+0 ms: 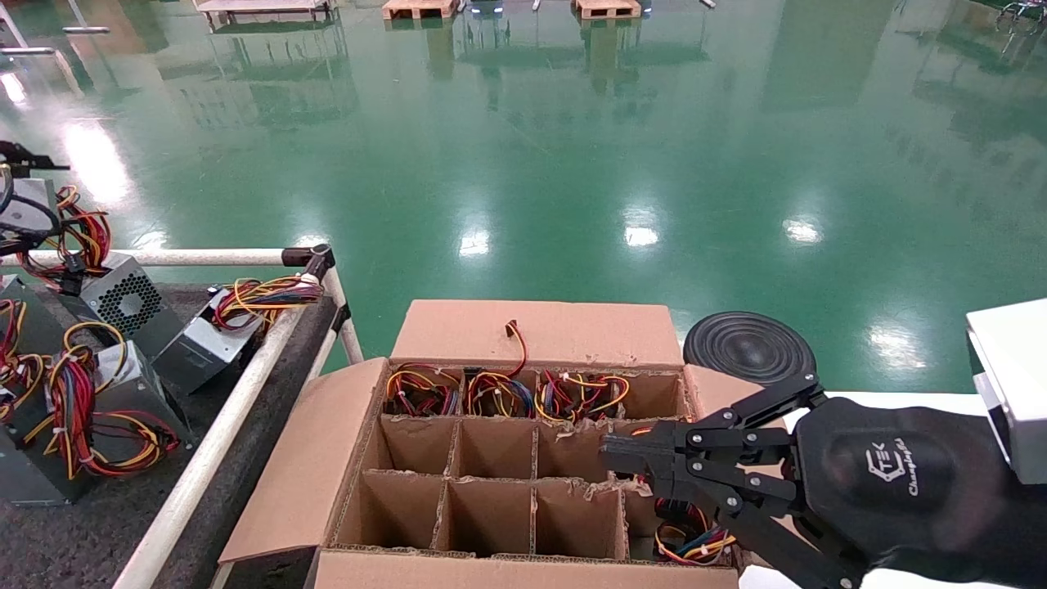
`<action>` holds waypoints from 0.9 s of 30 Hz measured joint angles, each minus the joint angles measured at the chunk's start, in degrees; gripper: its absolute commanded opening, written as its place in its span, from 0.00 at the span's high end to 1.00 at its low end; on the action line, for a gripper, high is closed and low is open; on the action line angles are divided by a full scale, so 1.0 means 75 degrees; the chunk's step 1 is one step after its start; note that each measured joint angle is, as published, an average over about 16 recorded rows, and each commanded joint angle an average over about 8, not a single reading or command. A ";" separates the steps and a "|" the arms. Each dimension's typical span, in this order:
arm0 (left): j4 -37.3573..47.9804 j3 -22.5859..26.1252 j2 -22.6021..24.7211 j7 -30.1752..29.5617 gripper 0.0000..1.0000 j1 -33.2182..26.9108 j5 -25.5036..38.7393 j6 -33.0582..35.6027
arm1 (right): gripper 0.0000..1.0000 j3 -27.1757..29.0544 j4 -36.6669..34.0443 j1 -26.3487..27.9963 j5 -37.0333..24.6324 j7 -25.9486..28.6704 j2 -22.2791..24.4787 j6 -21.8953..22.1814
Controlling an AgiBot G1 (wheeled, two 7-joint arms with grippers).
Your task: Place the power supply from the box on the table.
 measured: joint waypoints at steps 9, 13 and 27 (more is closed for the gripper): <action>-0.0259 0.0001 0.0034 -0.0089 0.00 -0.0110 -0.0019 0.0340 | 1.00 0.0000 0.0000 0.0000 0.0000 0.0000 0.0000 0.0000; -0.0419 -0.0044 0.0080 -0.0162 0.00 -0.0137 -0.0104 0.0498 | 1.00 0.0000 0.0000 0.0000 0.0000 0.0000 0.0000 0.0000; -0.0924 -0.0383 0.0286 -0.0557 0.00 -0.0056 -0.0653 0.0890 | 0.50 0.0000 0.0000 0.0000 0.0000 0.0000 0.0000 0.0000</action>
